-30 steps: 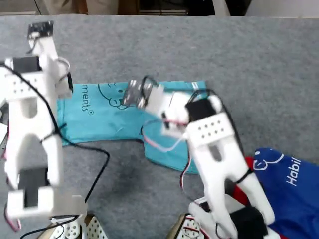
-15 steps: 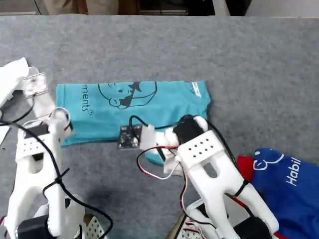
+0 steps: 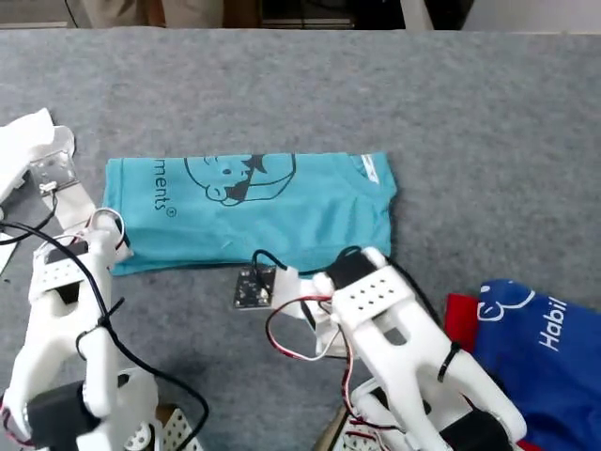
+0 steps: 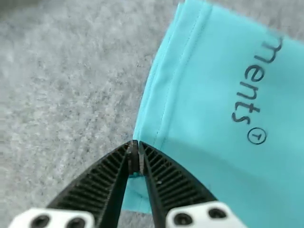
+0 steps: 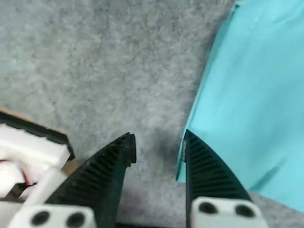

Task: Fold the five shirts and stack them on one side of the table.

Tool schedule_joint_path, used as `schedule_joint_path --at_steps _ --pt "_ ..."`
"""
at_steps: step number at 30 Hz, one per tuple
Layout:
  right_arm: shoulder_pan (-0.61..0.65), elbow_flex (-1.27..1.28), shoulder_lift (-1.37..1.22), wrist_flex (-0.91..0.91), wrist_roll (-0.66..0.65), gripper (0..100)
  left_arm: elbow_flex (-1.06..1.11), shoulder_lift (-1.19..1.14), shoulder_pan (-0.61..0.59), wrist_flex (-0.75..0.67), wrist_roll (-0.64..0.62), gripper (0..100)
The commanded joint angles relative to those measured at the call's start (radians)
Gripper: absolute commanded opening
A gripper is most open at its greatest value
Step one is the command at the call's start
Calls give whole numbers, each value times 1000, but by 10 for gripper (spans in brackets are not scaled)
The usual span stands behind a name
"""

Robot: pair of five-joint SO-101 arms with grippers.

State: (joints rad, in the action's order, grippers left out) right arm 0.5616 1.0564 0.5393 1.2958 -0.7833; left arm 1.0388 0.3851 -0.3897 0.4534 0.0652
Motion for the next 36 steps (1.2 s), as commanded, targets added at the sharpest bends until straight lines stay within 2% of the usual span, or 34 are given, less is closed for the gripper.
schedule_joint_path --at_steps 1,13,24,33,36 --pt "13 -12 -51 -46 -3 178 -49 -10 11 -17 -9 20" --pt "10 -136 -308 -160 17 177 -60 -19 11 -17 -5 20" --pt "13 -269 -182 25 18 175 -60 -19 5 -18 -8 20" --pt "13 -248 -282 -86 66 176 -58 -19 3 -18 -8 20" --pt "27 -275 -286 -69 83 175 -58 -19 3 -18 -8 20"
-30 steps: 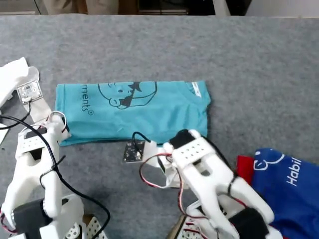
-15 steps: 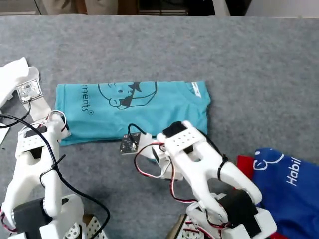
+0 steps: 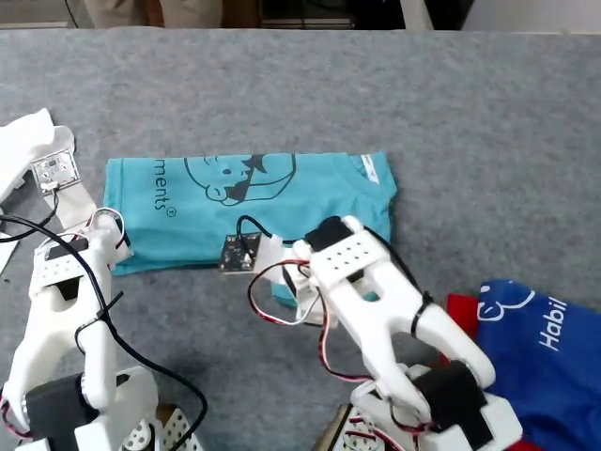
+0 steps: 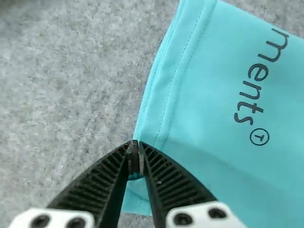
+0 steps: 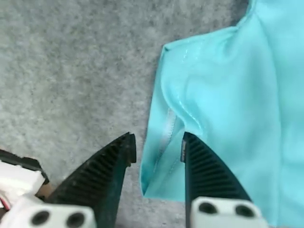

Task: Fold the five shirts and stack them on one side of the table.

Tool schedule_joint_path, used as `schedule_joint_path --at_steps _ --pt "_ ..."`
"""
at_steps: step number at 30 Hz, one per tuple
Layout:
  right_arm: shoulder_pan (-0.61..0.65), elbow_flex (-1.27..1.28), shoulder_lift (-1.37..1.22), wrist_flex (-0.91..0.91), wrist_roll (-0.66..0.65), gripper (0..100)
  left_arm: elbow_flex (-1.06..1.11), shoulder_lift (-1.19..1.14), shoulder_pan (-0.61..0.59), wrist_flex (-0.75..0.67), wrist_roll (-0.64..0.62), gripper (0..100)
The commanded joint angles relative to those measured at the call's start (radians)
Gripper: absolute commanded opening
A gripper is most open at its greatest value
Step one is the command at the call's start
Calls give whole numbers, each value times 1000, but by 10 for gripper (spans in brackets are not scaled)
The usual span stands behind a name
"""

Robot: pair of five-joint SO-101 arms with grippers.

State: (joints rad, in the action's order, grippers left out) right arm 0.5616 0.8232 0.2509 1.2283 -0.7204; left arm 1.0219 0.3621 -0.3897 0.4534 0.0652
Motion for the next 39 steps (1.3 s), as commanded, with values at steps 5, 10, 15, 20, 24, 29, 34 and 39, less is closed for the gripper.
schedule_joint_path --at_steps 5,10,15,20,24,29,34,39 --pt "45 -117 94 106 17 175 -41 4 3 -18 -6 20" --pt "47 -176 171 181 18 175 -41 4 3 -18 -5 20" --pt "47 -114 139 114 15 176 -41 4 3 -18 -5 20" --pt "44 21 38 -15 12 176 -41 4 3 -18 -5 20" --pt "42 101 -48 -109 12 177 -41 4 3 -18 -5 20" --pt "39 90 -143 -146 21 178 -40 4 3 -18 -5 20" --pt "-8 47 -116 -112 14 177 -40 4 3 -18 -3 20" --pt "-7 2 36 14 12 176 -40 4 3 -18 -3 20"
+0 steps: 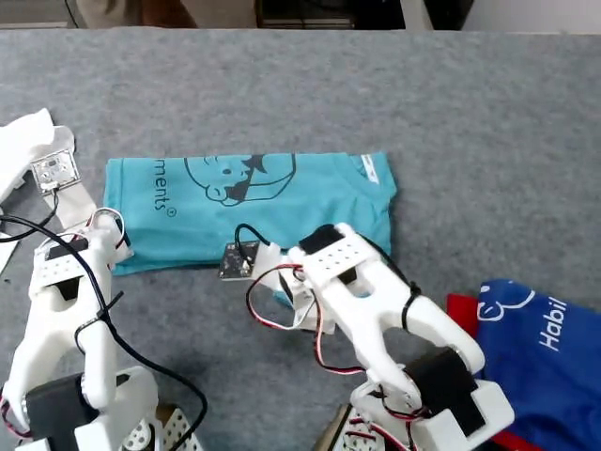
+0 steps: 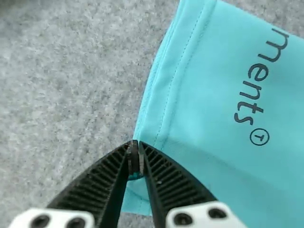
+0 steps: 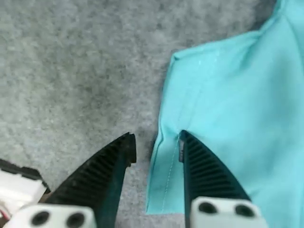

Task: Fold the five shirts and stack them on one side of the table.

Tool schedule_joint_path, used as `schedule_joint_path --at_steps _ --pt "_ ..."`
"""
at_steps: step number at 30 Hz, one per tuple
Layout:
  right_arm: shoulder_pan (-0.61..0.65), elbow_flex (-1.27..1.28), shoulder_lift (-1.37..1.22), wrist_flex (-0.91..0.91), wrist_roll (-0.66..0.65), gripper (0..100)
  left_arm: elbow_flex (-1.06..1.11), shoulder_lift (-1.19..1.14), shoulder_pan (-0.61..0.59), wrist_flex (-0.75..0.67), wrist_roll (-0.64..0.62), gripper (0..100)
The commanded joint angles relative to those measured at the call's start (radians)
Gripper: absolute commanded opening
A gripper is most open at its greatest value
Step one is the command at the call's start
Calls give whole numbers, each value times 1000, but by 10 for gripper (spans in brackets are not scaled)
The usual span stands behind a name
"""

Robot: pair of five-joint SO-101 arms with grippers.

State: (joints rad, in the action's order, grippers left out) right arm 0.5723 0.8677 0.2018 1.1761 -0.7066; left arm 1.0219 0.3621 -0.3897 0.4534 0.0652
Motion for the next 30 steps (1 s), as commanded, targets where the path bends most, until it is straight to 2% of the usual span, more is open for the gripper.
schedule_joint_path --at_steps 1,5,8,19,24,30 --pt "-18 -51 117 92 -8 175 -40 4 3 -18 -3 20" --pt "-16 -117 209 212 -18 176 -40 4 5 -18 -3 20" --pt "-18 -128 199 221 -23 177 -40 4 5 -18 -3 20" --pt "-28 -122 -114 -9 -21 177 -38 4 5 -18 -3 20" --pt "-31 -124 -243 -52 -18 177 -38 4 5 -18 -3 20" --pt "-38 -119 -259 -54 -14 177 -38 4 5 -18 -3 20"
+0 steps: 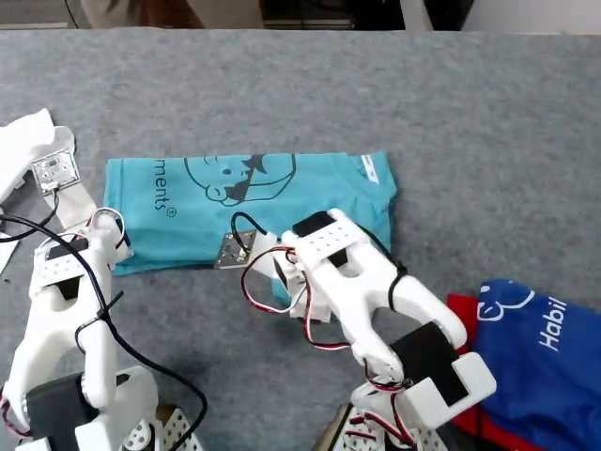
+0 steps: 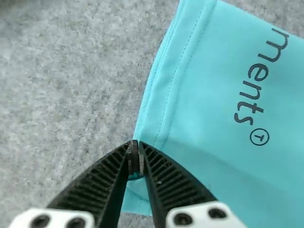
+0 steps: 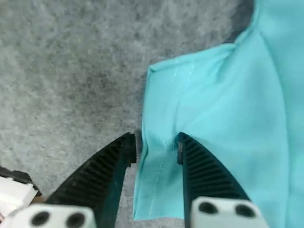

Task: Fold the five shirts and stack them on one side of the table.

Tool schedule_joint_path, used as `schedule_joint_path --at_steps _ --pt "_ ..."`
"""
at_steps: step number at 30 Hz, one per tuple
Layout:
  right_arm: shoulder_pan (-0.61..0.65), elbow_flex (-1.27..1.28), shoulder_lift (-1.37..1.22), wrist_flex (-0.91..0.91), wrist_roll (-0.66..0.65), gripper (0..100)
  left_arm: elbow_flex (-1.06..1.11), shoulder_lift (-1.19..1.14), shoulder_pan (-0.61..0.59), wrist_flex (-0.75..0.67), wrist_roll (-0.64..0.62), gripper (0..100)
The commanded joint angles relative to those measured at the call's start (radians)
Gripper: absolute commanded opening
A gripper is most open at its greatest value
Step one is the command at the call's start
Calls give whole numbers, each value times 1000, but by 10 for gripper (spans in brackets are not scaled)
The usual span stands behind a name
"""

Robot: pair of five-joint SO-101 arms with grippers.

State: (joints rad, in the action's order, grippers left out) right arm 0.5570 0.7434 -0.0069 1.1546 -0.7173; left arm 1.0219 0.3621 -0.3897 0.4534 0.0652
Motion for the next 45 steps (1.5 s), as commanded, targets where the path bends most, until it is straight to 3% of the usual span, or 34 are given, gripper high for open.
schedule_joint_path --at_steps 1,15,20,28,33,45 --pt "-25 13 -56 -34 -3 177 -38 4 5 -20 -3 20" --pt "-64 18 -68 -37 51 172 -34 4 3 -18 -3 21" --pt "-64 18 -68 -41 64 104 -32 4 2 -18 -3 21" --pt "-64 15 -68 -41 98 98 -32 4 2 -18 -3 21" --pt "-61 13 -68 -46 135 3 -32 4 2 -18 -3 21" --pt "-62 -21 -59 -18 229 4 -32 4 2 -18 -3 21"
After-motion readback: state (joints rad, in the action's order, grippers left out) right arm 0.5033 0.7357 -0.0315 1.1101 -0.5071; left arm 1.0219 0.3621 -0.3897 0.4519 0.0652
